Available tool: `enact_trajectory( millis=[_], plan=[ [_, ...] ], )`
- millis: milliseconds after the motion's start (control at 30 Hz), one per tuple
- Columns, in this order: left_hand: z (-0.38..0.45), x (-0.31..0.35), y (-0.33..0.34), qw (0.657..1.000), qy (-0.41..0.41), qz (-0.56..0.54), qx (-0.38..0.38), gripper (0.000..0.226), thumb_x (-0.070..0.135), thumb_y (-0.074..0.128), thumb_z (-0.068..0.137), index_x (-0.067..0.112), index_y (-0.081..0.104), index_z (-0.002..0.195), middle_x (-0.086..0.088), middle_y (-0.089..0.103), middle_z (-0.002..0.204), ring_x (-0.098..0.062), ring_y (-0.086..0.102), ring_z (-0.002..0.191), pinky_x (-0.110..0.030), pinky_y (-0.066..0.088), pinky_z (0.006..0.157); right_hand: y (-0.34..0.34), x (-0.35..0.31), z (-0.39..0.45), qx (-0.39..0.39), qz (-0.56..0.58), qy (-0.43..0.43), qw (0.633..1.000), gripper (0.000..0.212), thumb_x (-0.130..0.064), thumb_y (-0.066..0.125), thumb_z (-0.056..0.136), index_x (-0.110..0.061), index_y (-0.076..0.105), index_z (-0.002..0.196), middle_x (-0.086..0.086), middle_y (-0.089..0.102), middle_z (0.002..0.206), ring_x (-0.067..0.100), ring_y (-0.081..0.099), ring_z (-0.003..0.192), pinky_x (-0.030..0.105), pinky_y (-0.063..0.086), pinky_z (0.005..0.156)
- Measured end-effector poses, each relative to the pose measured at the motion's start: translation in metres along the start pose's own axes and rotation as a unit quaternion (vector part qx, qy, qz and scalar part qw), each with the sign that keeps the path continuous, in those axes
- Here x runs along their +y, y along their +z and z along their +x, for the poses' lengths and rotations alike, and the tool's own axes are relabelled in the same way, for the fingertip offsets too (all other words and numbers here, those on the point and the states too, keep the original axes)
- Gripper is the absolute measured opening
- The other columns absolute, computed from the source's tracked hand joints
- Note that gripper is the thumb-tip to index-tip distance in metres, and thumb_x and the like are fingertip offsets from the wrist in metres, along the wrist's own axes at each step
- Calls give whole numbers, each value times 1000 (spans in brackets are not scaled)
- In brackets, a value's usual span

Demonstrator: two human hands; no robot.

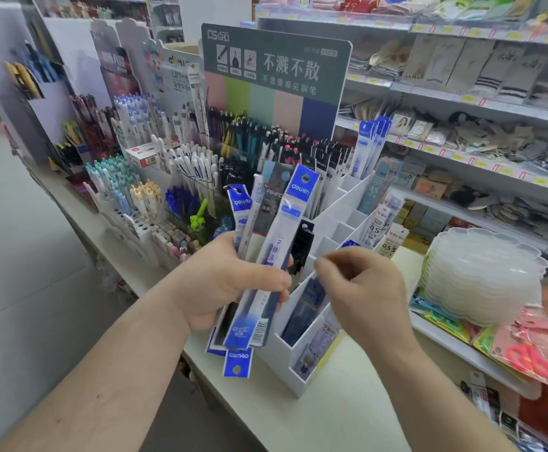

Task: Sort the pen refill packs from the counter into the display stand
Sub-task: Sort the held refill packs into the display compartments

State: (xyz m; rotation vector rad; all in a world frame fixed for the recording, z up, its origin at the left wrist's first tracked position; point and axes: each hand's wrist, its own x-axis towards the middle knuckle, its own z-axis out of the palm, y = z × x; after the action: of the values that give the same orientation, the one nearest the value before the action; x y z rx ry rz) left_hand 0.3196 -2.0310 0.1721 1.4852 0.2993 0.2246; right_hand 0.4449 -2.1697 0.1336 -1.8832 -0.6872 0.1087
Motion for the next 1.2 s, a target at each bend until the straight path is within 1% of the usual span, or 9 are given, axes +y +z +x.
enact_trajectory(
  millis=[100,267,367,433,500,700,867,1067,1200],
  plan=[
    [9,-9,21,999,0,-17,-31,28,-7,73,70,21,76,70,-5,68,66,-17,67,61,-29,57,59,-22,-22,-6,-28,181,23,983,22,-30,73,84,-10,72,75,7,59,58,13,49,51,34,41,52],
    [25,-26,55,996,-16,-40,-72,25,-5,67,72,15,75,85,-12,65,80,-23,66,78,-30,57,71,-35,-27,-15,-81,145,12,986,11,-14,76,83,-19,73,74,2,71,66,18,62,56,36,55,53],
    [32,-31,60,991,-59,-73,-96,37,5,69,66,4,71,103,-24,64,91,-32,66,86,-45,57,80,-48,-13,-16,-62,181,46,980,8,-11,72,87,-13,75,81,12,73,76,32,63,61,37,54,52],
    [36,-33,64,987,-88,-87,-98,61,11,70,63,-2,61,121,-37,60,111,-44,62,102,-56,50,93,-55,-5,-17,-40,201,64,977,12,-13,71,88,-19,75,78,4,73,75,19,61,61,26,51,52],
    [40,-35,71,989,-97,-77,-86,62,10,70,66,1,58,126,-34,60,120,-47,62,109,-59,48,97,-60,0,-18,-27,222,81,971,13,-13,69,89,-19,74,79,0,73,73,6,59,60,19,47,51],
    [48,-44,89,991,-108,-64,-50,47,7,65,71,3,64,118,-23,71,109,-40,69,99,-52,54,85,-77,11,-20,-17,256,99,961,17,-6,62,94,-15,74,85,-2,77,80,2,65,63,13,47,52],
    [46,-43,100,992,-114,-45,-16,50,8,67,68,0,62,117,-24,72,104,-39,71,93,-55,56,85,-90,22,-21,22,285,130,949,16,-7,61,95,-11,73,84,-3,72,67,3,60,52,15,44,46],
    [41,-37,98,993,-90,-13,82,83,27,81,43,1,58,119,-23,72,101,-41,71,91,-63,55,83,-101,36,-12,77,300,150,939,17,-13,63,95,-9,72,81,-3,56,54,6,43,43,21,37,45],
    [33,-25,89,989,-40,-3,140,55,19,78,55,6,65,107,-22,73,96,-43,71,88,-63,55,82,-97,44,3,95,271,137,948,24,-19,66,94,-9,69,73,5,44,56,11,33,43,23,30,43]
  ],
)
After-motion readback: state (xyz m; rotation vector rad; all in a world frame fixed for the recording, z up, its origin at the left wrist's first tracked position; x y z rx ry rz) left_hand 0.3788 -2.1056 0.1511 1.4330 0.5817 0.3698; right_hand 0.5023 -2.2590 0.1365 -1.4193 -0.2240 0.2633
